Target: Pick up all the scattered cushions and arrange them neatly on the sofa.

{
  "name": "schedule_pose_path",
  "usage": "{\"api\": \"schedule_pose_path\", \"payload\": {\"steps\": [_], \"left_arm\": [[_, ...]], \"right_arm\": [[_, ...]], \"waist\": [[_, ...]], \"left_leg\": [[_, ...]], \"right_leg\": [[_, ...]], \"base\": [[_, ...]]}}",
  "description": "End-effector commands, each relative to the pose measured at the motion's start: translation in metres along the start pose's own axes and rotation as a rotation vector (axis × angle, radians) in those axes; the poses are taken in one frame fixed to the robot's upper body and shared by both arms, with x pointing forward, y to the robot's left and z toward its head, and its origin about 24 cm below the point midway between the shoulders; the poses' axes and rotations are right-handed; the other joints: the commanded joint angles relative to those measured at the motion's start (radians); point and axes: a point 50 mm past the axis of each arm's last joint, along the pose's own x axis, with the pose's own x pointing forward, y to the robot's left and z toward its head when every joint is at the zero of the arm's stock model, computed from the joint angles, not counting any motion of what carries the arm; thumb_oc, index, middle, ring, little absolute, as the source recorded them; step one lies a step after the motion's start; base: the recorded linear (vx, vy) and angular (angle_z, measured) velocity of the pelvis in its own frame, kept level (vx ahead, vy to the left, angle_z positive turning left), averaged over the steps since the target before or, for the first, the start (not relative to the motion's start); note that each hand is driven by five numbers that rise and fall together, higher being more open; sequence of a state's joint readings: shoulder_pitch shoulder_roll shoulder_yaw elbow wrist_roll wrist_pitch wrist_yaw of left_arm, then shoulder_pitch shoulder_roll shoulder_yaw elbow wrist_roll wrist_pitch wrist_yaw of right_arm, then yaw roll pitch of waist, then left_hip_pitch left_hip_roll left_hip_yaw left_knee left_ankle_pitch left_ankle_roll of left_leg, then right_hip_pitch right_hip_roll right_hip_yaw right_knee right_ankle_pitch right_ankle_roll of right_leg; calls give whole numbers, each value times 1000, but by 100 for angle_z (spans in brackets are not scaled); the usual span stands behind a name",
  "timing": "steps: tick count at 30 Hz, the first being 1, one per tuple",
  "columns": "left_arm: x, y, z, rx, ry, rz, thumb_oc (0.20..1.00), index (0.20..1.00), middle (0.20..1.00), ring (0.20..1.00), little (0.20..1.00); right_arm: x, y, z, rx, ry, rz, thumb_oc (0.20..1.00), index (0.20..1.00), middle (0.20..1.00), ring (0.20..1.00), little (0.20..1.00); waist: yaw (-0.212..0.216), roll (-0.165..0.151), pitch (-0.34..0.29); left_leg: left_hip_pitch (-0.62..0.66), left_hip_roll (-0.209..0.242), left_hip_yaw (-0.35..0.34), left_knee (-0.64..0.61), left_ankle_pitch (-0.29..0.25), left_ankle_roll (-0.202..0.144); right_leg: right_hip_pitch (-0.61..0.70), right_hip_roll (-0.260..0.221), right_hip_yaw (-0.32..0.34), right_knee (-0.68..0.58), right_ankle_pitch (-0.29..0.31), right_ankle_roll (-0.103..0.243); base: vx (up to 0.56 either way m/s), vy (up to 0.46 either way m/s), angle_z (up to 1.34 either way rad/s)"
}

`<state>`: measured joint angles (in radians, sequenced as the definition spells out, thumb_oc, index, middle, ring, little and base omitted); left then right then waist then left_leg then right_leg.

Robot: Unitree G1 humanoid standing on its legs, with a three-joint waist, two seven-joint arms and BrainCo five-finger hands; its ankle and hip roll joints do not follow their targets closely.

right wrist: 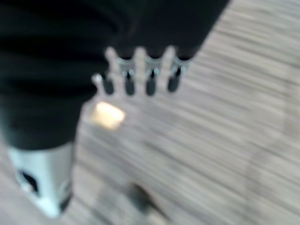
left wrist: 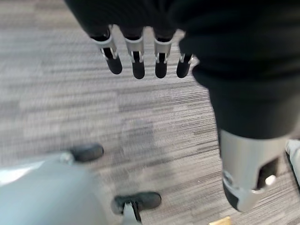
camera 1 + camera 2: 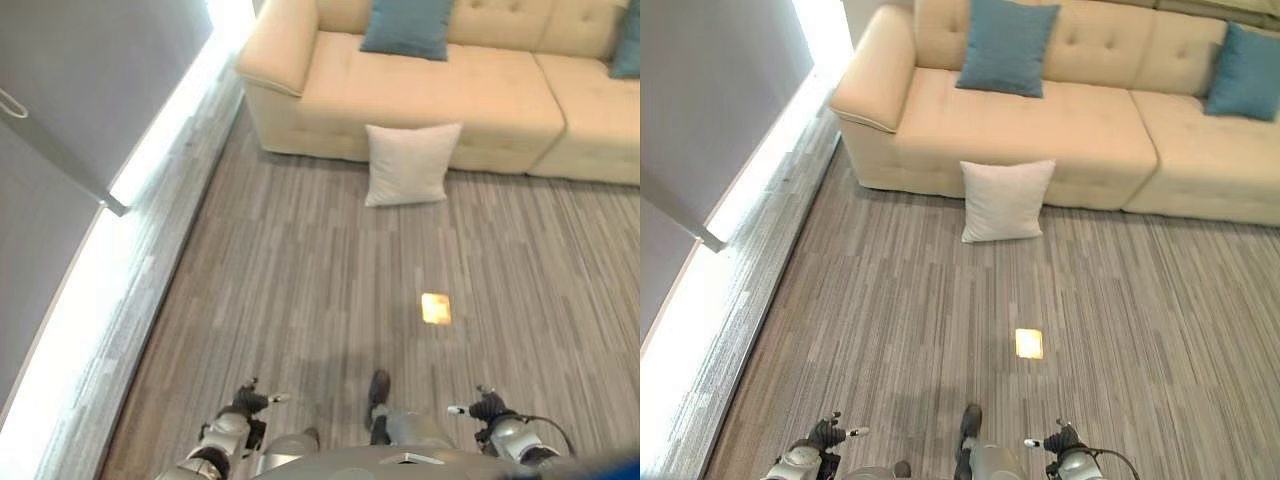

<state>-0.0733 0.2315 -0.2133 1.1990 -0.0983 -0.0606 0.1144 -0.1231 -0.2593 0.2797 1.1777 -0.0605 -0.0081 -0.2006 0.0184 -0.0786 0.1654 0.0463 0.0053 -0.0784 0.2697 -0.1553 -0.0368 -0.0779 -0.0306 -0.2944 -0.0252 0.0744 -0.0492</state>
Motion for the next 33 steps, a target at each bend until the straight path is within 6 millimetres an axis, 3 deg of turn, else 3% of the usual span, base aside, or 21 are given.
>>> {"api": "schedule_pose_path", "payload": {"steps": [1, 4, 6, 8, 9, 10, 12, 13, 15, 16, 17, 19, 21, 23, 25, 27, 28, 30, 33], "left_arm": [[5, 12, 50, 3, -164, 17, 1000, 1000, 1000, 1000, 1000], [6, 11, 51, 22, -166, 9, 1000, 1000, 1000, 1000, 1000], [6, 13, 51, 45, -166, 10, 1000, 1000, 1000, 1000, 1000], [6, 14, 51, 48, -166, 13, 1000, 1000, 1000, 1000, 1000], [5, 20, 50, 49, -168, 28, 1000, 1000, 1000, 1000, 1000], [5, 22, 49, 42, -168, 33, 1000, 1000, 1000, 1000, 1000], [5, 21, 40, 31, -140, 30, 1000, 1000, 1000, 1000, 1000], [4, 24, 31, 22, -111, 39, 1000, 1000, 1000, 1000, 1000], [4, 25, 29, 27, -105, 39, 1000, 1000, 1000, 1000, 1000], [4, 32, 28, 31, -99, 58, 1000, 1000, 1000, 1000, 1000], [4, 32, 28, 31, -99, 58, 1000, 1000, 1000, 1000, 1000], [3, 37, 29, 13, -105, 76, 1000, 1000, 1000, 1000, 1000], [3, 37, 27, 0, -101, 78, 1000, 1000, 1000, 1000, 1000], [3, 37, 26, -6, -100, 81, 1000, 1000, 1000, 1000, 1000], [3, 37, 25, -9, -98, 81, 1000, 1000, 1000, 1000, 1000], [3, 36, 23, -7, -92, 76, 1000, 1000, 1000, 1000, 1000], [3, 35, 23, 7, -92, 78, 1000, 1000, 1000, 1000, 1000], [3, 32, 21, 21, -86, 71, 1000, 1000, 1000, 1000, 1000], [3, 27, 19, 27, -79, 51, 1000, 1000, 1000, 1000, 1000]], "right_arm": [[4, -23, 6, 18, -28, -60, 1000, 1000, 1000, 1000, 1000], [4, -28, 8, 24, -31, -72, 1000, 1000, 1000, 1000, 1000], [4, -29, 6, 22, -24, -74, 1000, 1000, 1000, 1000, 1000], [4, -28, 4, 23, -18, -74, 1000, 1000, 1000, 1000, 1000], [4, -27, 2, 17, -7, -69, 1000, 1000, 1000, 1000, 1000], [4, -25, 2, 16, -7, -63, 1000, 1000, 1000, 1000, 1000], [3, -21, 0, -1, -4, -48, 1000, 1000, 1000, 1000, 1000], [2, -17, 0, -15, -7, -33, 1000, 1000, 1000, 1000, 1000], [2, -15, 2, -16, -16, -25, 1000, 1000, 1000, 1000, 1000], [3, -13, 9, -24, -35, -15, 1000, 1000, 1000, 1000, 1000], [3, -13, 9, -24, -35, -15, 1000, 1000, 1000, 1000, 1000], [4, -14, 25, -25, -89, -19, 1000, 1000, 1000, 1000, 1000], [5, -16, 29, -29, -102, -25, 1000, 1000, 1000, 1000, 1000], [5, -18, 36, -46, -119, -36, 1000, 1000, 1000, 1000, 1000], [5, -19, 36, -53, -120, -37, 1000, 1000, 1000, 1000, 1000], [6, -22, 34, -63, -116, -43, 1000, 1000, 1000, 1000, 1000], [5, -22, 33, -64, -114, -45, 1000, 1000, 1000, 1000, 1000], [5, -23, 27, -64, -97, -46, 1000, 1000, 1000, 1000, 1000], [4, -21, 19, -52, -79, -41, 1000, 1000, 1000, 1000, 1000]], "waist": [[-14, -14, 73], [3, -36, 93], [5, -42, 89], [8, -36, 84], [28, -35, 91], [44, -40, 90], [50, -34, 76], [60, -34, 64], [66, -36, 59], [61, -32, 73], [62, -33, 73], [61, -13, 89], [55, 0, 85], [55, 8, 87], [55, 18, 90], [38, 22, 85], [26, 12, 84], [21, 7, 74], [9, 1, 53]], "left_leg": [[-45, 53, 64, 53, 68, -25], [-154, 36, 136, 21, -4, 16], [-227, 30, 181, -34, 39, 18], [-241, 40, 197, -61, 47, 8], [-310, 43, 221, -70, 108, -3], [-322, 45, 221, -64, 129, 3], [-273, 27, 206, -95, 113, 15], [-236, 19, 217, -103, 94, 38], [-220, 16, 223, -107, 82, 48], [-182, 13, 229, -102, 56, 71], [-182, 13, 230, -102, 56, 71], [-133, 22, 256, -103, 26, 94], [-73, 16, 262, -129, -5, 93], [-14, 24, 291, -165, -19, 80], [11, 34, 296, -178, -26, 72], [35, 32, 287, -199, -23, 65], [37, 22, 292, -210, -2, 68], [59, 25, 296, -213, -10, 58], [66, 57, 294, -184, -22, 29]], "right_leg": [[2, -25, 23, 39, -83, 86], [51, -37, 14, 17, -106, 92], [70, -38, 9, 4, -117, 97], [93, -27, 17, -4, -136, 101], [118, -12, 29, -4, -149, 99], [113, -10, 43, 6, -145, 92], [136, -8, 61, 16, -163, 103], [143, -36, 76, 69, -179, 122], [138, -47, 81, 111, -187, 129], [91, -70, 88, 246, -170, 148], [90, -70, 88, 247, -170, 148], [5, -117, 55, 400, -127, 174], [-22, -142, 24, 382, -137, 176], [-41, -187, -88, 229, -92, 179], [-38, -187, -121, 188, -79, 187], [-51, -178, -106, 164, -57, 200], [-75, -172, -83, 167, -33, 187], [-49, -160, -78, 133, -24, 186], [1, -121, -66, 88, -47, 161]], "base": [[88, -137, 24], [129, -68, 5], [200, 4, 8], [217, 30, 2], [126, 55, 13], [120, 57, 7], [273, 234, -91], [424, 369, -122], [192, 205, -68], [79, 109, -55], [99, 161, -39], [77, 132, -7], [255, 80, -46], [279, -39, -41], [147, -45, -63], [162, -81, -32], [162, -138, -2], [179, -163, 5], [200, -213, 18]]}}
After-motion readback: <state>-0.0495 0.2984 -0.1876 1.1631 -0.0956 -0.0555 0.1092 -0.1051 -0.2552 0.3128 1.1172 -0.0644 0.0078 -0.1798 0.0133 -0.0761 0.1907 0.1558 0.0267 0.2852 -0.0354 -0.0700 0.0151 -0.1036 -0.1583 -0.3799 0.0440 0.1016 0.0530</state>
